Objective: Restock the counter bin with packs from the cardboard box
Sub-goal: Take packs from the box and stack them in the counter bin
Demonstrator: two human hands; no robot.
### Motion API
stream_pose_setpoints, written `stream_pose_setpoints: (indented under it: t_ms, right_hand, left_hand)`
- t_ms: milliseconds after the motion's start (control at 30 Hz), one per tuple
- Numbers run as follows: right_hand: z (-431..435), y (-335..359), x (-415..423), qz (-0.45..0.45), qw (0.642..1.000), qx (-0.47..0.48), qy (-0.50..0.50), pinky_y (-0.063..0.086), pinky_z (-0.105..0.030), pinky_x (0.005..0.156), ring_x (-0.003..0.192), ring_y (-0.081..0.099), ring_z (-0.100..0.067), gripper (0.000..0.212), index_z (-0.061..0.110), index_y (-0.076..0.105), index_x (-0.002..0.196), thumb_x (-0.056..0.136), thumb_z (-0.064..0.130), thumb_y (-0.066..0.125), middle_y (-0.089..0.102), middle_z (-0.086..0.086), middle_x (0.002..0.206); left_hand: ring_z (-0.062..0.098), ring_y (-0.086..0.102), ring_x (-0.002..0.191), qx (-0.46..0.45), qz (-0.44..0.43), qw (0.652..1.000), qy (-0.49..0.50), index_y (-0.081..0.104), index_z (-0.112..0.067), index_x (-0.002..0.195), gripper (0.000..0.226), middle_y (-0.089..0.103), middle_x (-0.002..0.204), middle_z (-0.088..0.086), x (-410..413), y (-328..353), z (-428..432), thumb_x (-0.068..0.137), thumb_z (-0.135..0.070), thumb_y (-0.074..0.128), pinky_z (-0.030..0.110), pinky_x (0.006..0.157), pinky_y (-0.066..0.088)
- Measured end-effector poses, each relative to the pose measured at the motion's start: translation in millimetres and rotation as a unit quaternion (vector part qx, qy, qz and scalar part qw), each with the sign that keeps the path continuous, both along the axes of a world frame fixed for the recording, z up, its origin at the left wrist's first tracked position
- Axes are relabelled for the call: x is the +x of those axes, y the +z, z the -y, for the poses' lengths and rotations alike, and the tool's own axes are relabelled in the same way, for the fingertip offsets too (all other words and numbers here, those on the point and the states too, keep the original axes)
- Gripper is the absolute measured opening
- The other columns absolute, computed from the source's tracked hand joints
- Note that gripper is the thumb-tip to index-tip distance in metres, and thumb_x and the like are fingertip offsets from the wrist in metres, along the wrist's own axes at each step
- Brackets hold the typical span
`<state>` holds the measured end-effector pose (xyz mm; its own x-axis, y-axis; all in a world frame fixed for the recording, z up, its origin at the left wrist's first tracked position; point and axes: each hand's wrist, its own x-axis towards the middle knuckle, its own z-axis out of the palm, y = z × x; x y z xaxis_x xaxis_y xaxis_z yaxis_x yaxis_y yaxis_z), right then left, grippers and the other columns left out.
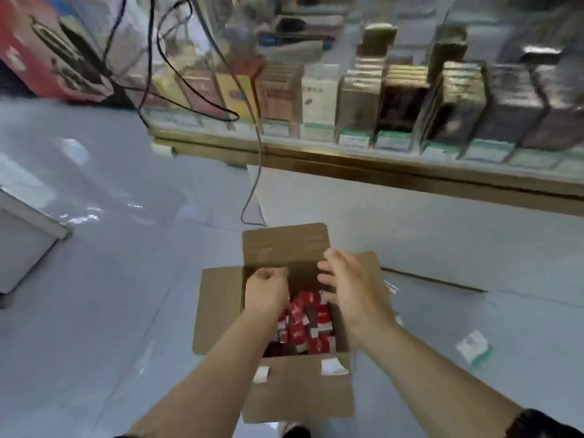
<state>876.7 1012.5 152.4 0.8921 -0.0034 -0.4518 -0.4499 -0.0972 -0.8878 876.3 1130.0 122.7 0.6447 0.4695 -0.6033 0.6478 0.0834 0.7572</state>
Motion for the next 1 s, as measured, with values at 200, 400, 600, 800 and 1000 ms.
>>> stream_pose_setpoints:
  t_ms: [200,400,600,800,1000]
  right_hand:
    - [-19,-135,16,-0.090,0.995,-0.032,0.025,0.053,-0.038,0.082,0.088,0.063,-0.009,0.019,0.034,0.054,0.086,0.094,0.048,0.043,0.064,0.010,0.094]
    - [-41,-236,53,-0.137,0.989,-0.049,0.009,0.049,-0.044,0.093,0.098,0.060,-0.015,0.018,0.034,0.051,0.080,0.093,0.045,0.046,0.060,0.010,0.095]
    - [-52,-310,80,-0.194,0.979,-0.060,-0.014,0.046,-0.050,0.097,0.101,0.059,-0.026,0.027,0.024,0.051,0.073,0.095,0.040,0.045,0.058,0.005,0.085]
    - [-56,-366,85,-0.223,0.971,-0.081,-0.019,0.047,-0.045,0.096,0.111,0.057,-0.035,0.021,0.014,0.057,0.112,0.098,0.020,0.044,0.061,-0.015,0.115]
    - [-53,-401,92,-0.256,0.954,-0.151,-0.044,0.046,-0.043,0.097,0.111,0.056,-0.033,0.032,0.017,0.056,0.125,0.097,0.021,0.041,0.059,-0.012,0.123]
  left_hand:
    - [0.027,0.065,0.085,-0.011,-0.085,0.996,0.000,0.059,-0.020,0.082,0.011,0.067,0.086,0.008,23,-144,-11,0.090,-0.023,0.053,0.040,0.081,0.055]
    - [0.027,0.066,0.087,0.004,-0.137,0.990,-0.020,0.063,-0.018,0.097,0.016,0.067,0.090,0.007,52,-253,-26,0.090,-0.026,0.052,0.039,0.082,0.055]
    - [0.030,0.066,0.089,-0.032,-0.181,0.982,-0.049,0.064,-0.010,0.077,0.018,0.069,0.091,0.013,72,-332,-27,0.091,-0.018,0.054,0.041,0.088,0.054]
    - [0.036,0.061,0.107,-0.036,-0.203,0.973,-0.100,0.066,-0.001,0.109,0.034,0.067,0.112,0.022,95,-413,-22,0.094,-0.026,0.048,0.045,0.099,0.048]
    - [0.029,0.066,0.090,-0.069,-0.217,0.967,-0.111,0.065,-0.008,0.113,0.035,0.070,0.106,0.013,115,-471,-18,0.089,-0.030,0.053,0.040,0.083,0.056]
